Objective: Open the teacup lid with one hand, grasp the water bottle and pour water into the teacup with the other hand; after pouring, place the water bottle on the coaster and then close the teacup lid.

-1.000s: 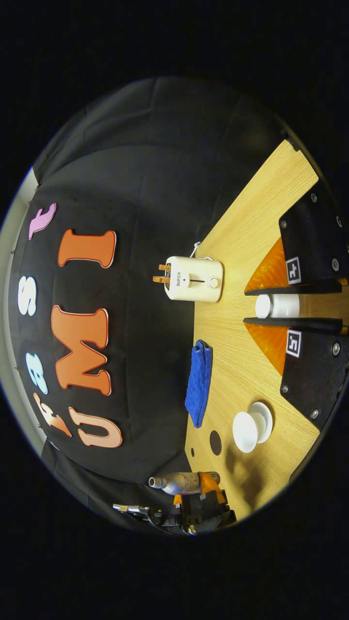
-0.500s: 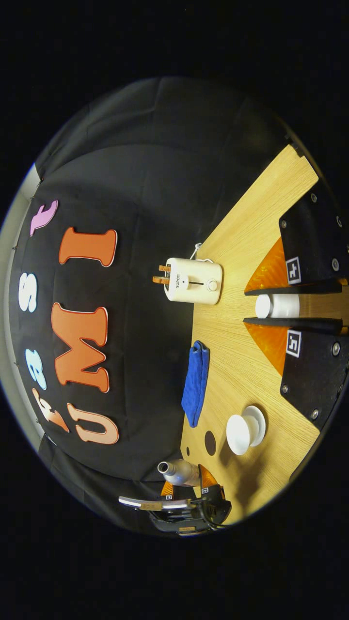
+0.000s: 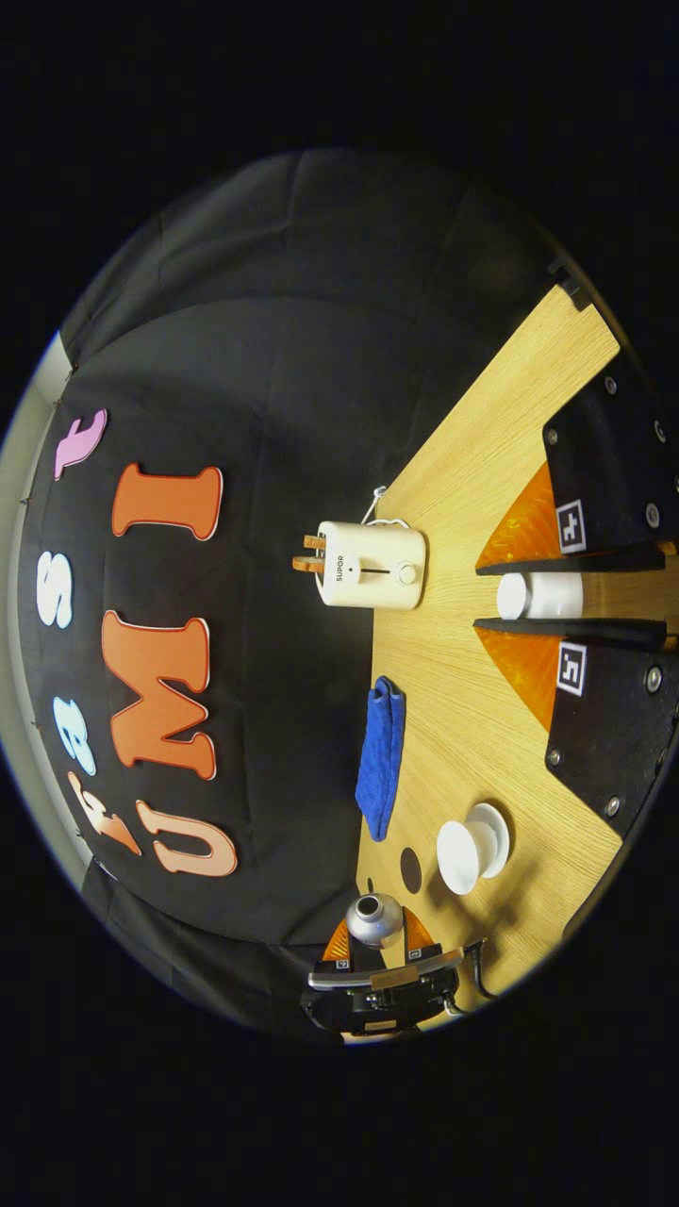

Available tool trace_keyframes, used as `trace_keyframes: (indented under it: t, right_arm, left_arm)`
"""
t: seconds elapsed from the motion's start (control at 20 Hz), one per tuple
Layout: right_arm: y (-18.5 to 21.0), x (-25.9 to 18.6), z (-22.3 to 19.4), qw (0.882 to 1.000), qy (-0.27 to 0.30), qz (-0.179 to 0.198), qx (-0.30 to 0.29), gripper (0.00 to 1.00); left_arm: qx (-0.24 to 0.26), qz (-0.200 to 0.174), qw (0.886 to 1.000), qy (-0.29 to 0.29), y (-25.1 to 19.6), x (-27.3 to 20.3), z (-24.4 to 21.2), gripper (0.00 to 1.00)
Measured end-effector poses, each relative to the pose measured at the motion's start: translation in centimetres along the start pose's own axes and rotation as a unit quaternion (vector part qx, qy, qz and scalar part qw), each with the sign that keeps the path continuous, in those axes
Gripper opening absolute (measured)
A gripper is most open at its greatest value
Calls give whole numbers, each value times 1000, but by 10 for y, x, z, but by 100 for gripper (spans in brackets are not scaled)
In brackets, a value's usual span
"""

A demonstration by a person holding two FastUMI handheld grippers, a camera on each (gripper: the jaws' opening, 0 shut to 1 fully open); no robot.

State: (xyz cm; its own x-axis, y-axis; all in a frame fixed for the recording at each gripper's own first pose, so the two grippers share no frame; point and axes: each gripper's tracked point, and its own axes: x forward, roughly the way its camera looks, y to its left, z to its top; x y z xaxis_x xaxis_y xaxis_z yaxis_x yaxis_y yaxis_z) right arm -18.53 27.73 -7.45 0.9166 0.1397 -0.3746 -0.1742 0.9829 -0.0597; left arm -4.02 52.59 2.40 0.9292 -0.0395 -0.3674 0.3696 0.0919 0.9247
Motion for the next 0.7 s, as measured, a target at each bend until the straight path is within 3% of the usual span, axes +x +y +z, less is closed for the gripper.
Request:
trace_keyframes:
  t: [0.45,0.5,0.7]
  right_arm:
    - [-9,-1,-14,1000,16,-9,6,20]
    - [-9,-1,-13,1000,15,-10,7,20]
    - [-13,-4,-18,1000,19,-15,5,20]
  left_arm:
    - [132,5,991,-21,18,6,8,77]
    - [146,5,989,-23,20,6,9,84]
    - [191,8,981,-41,27,6,17,81]
